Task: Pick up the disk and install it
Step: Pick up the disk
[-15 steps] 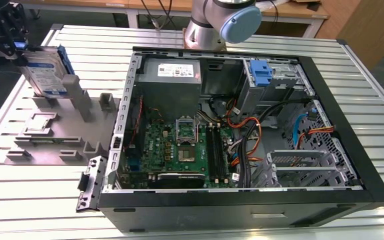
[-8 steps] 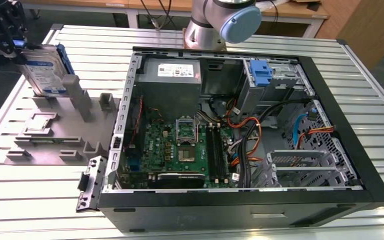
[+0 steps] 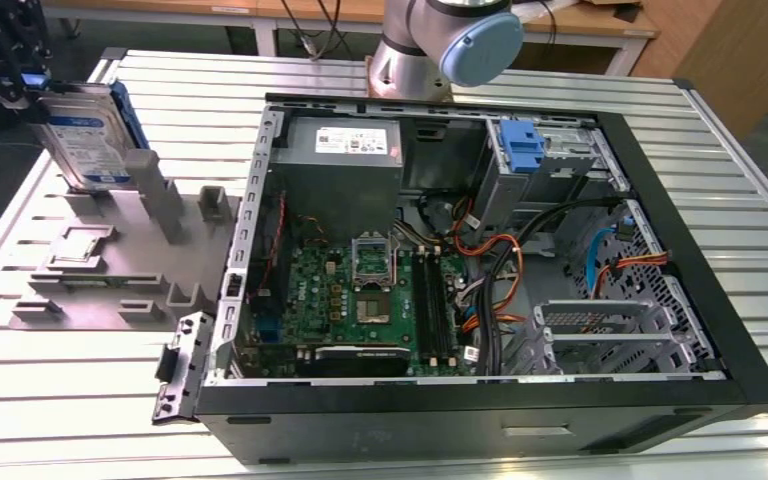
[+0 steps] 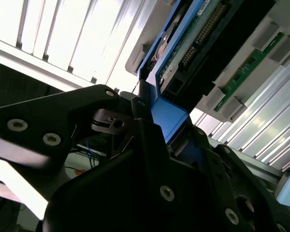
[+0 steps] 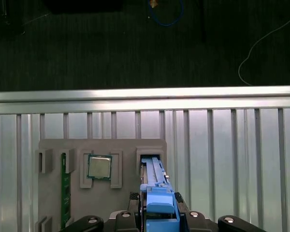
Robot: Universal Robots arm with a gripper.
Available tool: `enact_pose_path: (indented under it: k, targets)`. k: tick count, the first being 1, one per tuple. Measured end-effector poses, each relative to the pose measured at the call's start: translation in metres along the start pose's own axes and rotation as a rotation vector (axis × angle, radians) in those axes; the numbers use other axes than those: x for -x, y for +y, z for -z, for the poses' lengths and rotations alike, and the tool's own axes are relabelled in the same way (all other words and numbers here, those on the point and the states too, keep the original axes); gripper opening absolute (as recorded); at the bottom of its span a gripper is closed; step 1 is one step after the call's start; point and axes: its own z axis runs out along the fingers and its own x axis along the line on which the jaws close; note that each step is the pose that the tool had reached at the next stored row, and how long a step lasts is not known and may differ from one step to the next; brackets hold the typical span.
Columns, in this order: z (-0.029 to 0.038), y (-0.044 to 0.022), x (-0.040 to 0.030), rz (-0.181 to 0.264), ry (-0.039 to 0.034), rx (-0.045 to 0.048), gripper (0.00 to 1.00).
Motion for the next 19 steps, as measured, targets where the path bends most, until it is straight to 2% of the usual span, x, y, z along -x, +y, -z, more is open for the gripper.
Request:
enact_pose_path:
  k: [19]
  targets:
    - [0.0151, 0.0001, 0.0001, 0.0, 0.0, 0.0, 0.37]
